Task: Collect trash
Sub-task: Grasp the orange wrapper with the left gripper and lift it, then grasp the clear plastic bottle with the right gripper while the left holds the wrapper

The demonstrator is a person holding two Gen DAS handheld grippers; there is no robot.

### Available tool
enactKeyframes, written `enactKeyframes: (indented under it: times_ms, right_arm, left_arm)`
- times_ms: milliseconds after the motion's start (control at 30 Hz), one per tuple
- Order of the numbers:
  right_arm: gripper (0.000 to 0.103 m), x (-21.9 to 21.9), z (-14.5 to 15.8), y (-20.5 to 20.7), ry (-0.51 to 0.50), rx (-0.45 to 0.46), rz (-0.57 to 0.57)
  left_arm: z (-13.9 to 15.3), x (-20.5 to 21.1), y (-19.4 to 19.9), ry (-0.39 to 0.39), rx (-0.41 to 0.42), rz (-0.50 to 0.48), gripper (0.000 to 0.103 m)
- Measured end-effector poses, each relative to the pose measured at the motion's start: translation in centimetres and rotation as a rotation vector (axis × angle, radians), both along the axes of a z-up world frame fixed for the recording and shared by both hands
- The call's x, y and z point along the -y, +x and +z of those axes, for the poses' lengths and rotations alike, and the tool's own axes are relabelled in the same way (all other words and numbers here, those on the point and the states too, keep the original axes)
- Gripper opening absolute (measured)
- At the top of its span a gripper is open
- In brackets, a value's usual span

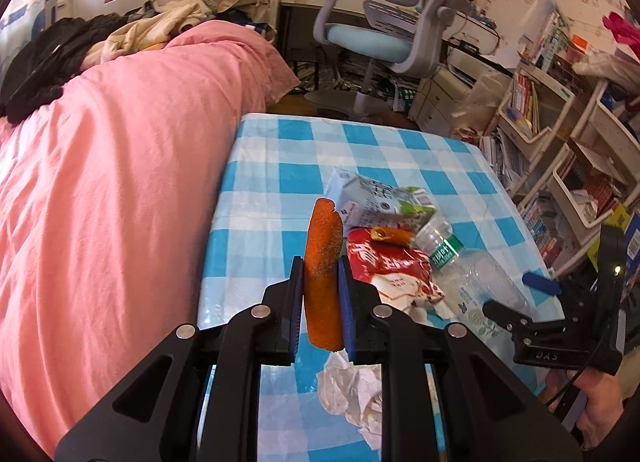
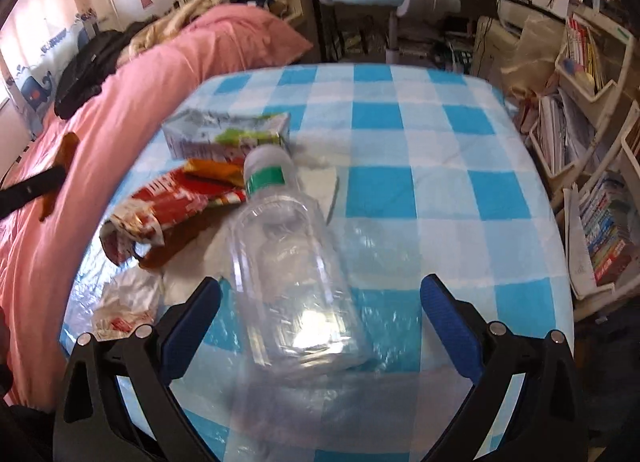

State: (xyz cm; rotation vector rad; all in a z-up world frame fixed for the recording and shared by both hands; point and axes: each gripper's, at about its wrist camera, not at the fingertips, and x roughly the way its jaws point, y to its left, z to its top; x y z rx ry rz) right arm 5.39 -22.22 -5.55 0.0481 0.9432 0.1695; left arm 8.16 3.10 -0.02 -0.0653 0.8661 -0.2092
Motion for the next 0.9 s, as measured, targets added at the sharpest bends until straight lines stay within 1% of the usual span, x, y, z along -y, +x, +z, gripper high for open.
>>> enactKeyframes:
  times_ms: [100,233,267,333,400,467,500,567,600,667,767,800,900]
  right_arm:
    - [0.096,-1.4,-0.1,0.5,-0.040,0.010,0.032]
    - [0.096,-2.7,0.2,1.1,-0.102,0.052,0.068]
    - [0.094,-2.8,0.2,1.2,-0.108,0.053,0.074]
    - [0.083,-2.7,-0.3,1.5,-0.115,0.026,0.085]
    - [0.069,-2.6,-0.9,1.8,-0.113,-0.006,0.087]
    - [0.059,-2.4,-1.2,1.8,-0.097,-0.023,0.096]
    - [0.056,-2.3,-1.1,1.7,-0.086,-0.020,0.101]
    - [0.055,-2.2,-0.7,1.4,-0.068,-0.005,0.107]
    - [0.054,-2.0,-0.5,1.2,-0.048,0.003,0.107]
    - [0.054,-1.3,0.4,0.8,0.024,0.030,0.099]
    - [0.054,-0.4,1.9,-0.2,0.120,0.077,0.098]
    - [0.054,0.2,2.3,-0.6,0.180,0.094,0.100]
    - [0.054,1.2,3.0,-1.2,0.302,0.116,0.110]
  left_arm:
    - [-0.3,0.2,0.1,0.007,-0.008,-0.009,0.015]
    - [-0.2,-0.1,0.4,0.002,-0.009,-0.008,0.015]
    - [-0.1,-0.1,0.5,0.001,-0.009,-0.009,0.015]
    - [0.0,0.0,0.7,-0.001,-0.007,-0.012,0.015]
    - [0.1,0.1,0.7,0.000,-0.004,-0.017,0.015]
    - [0.1,0.1,0.7,0.002,-0.004,-0.020,0.015]
    - [0.0,0.2,0.7,0.005,-0.004,-0.022,0.015]
    - [0.0,0.2,0.7,0.009,-0.005,-0.024,0.015]
    - [0.0,0.3,0.7,0.010,-0.004,-0.025,0.015]
    - [0.0,0.3,0.6,0.011,-0.004,-0.027,0.015]
    - [0.1,0.3,0.4,-0.013,-0.004,-0.036,0.015]
    - [0.1,0.4,0.3,-0.015,-0.001,-0.038,0.015]
    - [0.1,0.7,0.2,-0.015,0.000,-0.049,0.015]
